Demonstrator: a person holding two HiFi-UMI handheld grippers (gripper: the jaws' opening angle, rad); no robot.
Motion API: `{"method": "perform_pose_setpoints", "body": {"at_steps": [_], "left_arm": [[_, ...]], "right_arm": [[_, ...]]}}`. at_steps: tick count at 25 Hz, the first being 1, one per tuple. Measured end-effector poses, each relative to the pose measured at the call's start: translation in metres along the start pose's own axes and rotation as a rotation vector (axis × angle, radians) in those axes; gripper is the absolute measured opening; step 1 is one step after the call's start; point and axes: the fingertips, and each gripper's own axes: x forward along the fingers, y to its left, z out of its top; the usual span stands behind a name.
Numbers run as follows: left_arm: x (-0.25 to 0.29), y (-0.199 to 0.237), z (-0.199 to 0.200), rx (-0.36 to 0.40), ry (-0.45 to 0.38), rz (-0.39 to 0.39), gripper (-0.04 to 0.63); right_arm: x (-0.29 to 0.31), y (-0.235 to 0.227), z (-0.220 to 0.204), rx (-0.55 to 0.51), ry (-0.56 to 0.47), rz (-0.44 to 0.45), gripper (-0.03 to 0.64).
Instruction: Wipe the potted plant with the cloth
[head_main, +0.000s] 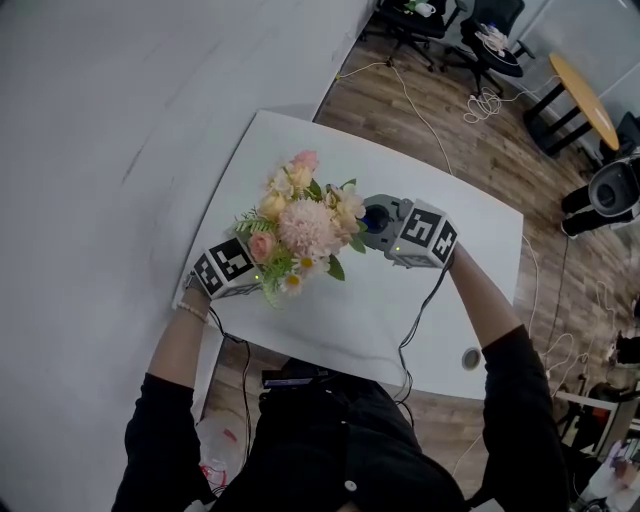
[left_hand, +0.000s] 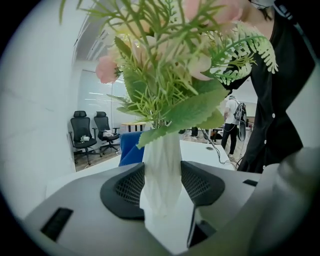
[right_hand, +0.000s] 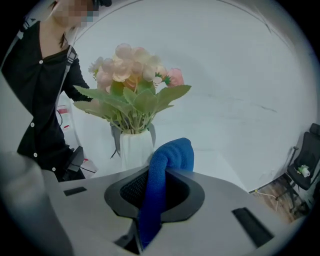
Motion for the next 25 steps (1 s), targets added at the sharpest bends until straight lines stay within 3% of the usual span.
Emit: {"method": "perform_pose_setpoints", "body": {"at_steps": [3,10,18,25], "left_arm": [[0.000,-0.001,-0.001,0.005,-0.008,-0.015,0.238],[0.000,0.002,0.011,-0.031,-0.011,0.016,0.238],[0.001,-0.002,0.006,-0.026,-0.044,0.010,0.238],[-0.002,0.001,-0.002,0.012,-0.055,0.038,0.238]], "right_arm": [[0.008,0.002,-0.002,0.017,0.004,0.021,0.078],[0.014,0.001,-0.028,0.123,0.005,-0.018,0.078],[0.027,0.007,-0.062,0.264,0.017,-0.091,0.078],[0.049,0.002,-0.094,0.392,0.009,-0.216,0.078]]}}
